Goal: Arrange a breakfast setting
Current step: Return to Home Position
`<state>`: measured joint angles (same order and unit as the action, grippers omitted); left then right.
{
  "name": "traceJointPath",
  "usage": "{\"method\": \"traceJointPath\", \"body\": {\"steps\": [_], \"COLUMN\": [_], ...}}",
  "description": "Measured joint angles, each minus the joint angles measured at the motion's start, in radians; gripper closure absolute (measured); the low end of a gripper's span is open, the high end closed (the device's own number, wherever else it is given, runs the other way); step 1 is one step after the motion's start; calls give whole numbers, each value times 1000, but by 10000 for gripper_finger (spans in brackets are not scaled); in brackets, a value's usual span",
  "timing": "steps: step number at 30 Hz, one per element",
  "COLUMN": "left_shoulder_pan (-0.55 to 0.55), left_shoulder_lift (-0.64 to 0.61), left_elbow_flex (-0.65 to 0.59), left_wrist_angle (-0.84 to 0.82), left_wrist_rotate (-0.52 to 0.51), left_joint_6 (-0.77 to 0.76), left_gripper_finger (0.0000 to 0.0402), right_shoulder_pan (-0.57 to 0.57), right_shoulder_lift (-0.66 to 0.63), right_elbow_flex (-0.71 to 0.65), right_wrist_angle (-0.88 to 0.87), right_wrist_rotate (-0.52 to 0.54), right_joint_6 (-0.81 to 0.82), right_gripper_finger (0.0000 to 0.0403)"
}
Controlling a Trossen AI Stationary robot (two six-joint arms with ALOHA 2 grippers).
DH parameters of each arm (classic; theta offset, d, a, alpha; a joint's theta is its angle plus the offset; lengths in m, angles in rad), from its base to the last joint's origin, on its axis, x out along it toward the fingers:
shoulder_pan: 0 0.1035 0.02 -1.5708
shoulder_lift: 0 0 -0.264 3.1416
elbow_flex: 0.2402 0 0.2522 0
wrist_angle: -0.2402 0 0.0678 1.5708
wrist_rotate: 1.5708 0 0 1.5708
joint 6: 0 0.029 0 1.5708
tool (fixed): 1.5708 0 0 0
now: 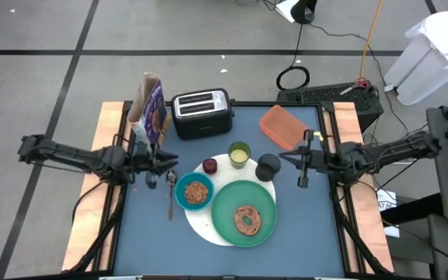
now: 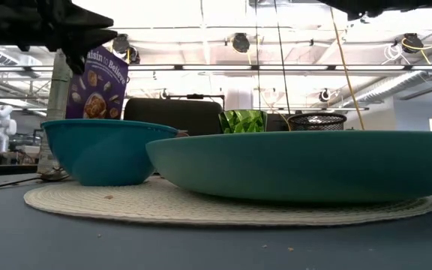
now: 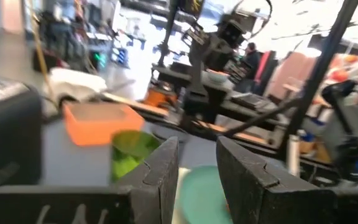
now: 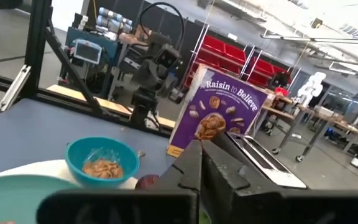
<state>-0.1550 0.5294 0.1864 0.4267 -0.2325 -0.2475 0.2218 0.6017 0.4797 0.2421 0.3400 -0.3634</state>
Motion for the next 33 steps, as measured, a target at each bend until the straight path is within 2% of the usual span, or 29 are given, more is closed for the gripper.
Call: {"method": "traceJointPath", "body": {"steps": [7, 15, 24, 28, 33], "left_shoulder_pan": [78, 90, 90, 90, 90], "left_shoulder_lift": [-98, -231, -444, -517, -526], "left_elbow_flex": [0, 0, 0, 0, 0], "left_wrist_angle": [-135, -301, -502, -526, -535], "left_wrist_rotate": [3, 5, 6, 4, 4], "left_joint_6": [119, 179, 201, 229, 258], "left_gripper_finger": [286, 286, 286, 286, 286], "right_shoulder_pan": [0, 0, 0, 0, 0], "right_shoulder_lift": [-130, -222, -307, -338, -370], "right_elbow_flex": [0, -20, -146, -191, -203], "right_wrist_angle": [-128, -172, -70, 10, 31], "right_wrist_rotate": [-1, -1, -1, -1, -3], "right_joint_6": [52, 68, 116, 113, 110], "right_gripper_finger": [400, 402, 402, 402, 402]}}
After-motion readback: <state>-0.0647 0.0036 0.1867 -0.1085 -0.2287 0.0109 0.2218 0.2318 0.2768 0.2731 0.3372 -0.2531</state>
